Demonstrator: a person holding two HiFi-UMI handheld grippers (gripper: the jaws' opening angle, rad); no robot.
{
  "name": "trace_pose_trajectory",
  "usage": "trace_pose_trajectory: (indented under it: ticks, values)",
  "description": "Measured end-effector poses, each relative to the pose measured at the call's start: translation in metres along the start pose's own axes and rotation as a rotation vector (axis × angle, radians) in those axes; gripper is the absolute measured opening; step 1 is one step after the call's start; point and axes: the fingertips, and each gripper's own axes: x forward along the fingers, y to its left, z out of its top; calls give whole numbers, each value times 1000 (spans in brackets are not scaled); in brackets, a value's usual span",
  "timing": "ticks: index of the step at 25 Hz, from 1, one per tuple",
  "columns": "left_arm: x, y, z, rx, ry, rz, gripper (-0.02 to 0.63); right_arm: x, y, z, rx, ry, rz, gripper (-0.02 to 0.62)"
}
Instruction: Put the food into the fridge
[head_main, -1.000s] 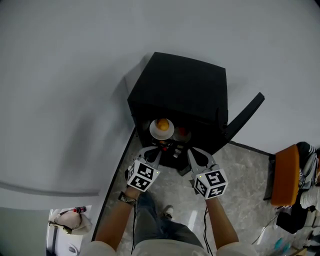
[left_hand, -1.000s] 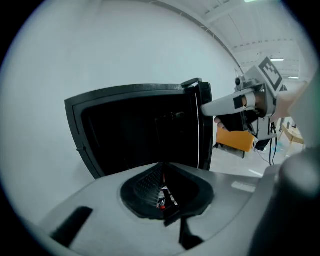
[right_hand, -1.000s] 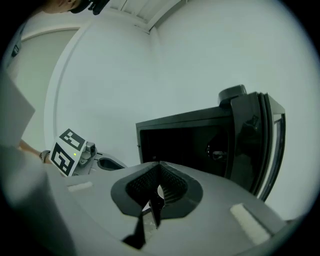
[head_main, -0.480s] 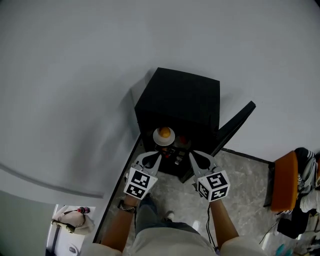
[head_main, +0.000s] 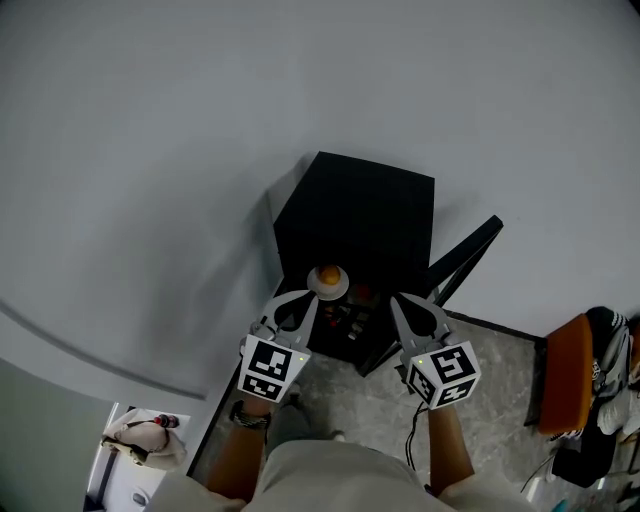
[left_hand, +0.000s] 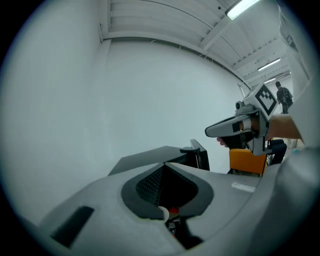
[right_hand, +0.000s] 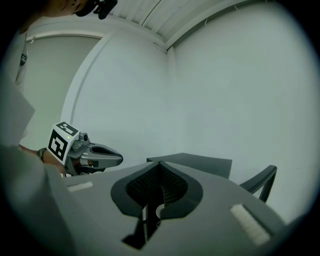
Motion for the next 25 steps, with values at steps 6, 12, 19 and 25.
trace_pose_trajectory:
  ticks: [6,12,19,25]
  values:
    - [-11,5,41,55,-44,24,2,-7,4,33,-21,-50,15,6]
    - [-22,3,65,80,-77,26,3,-11,14,50,-31,-62,27,6]
    - [-25,4,73,93,-93,22,3,-10,19,57,-33,-75,32,6]
    - [-22,1,72,83,-93,11,5,-8,19,55,-31,-69,37,6]
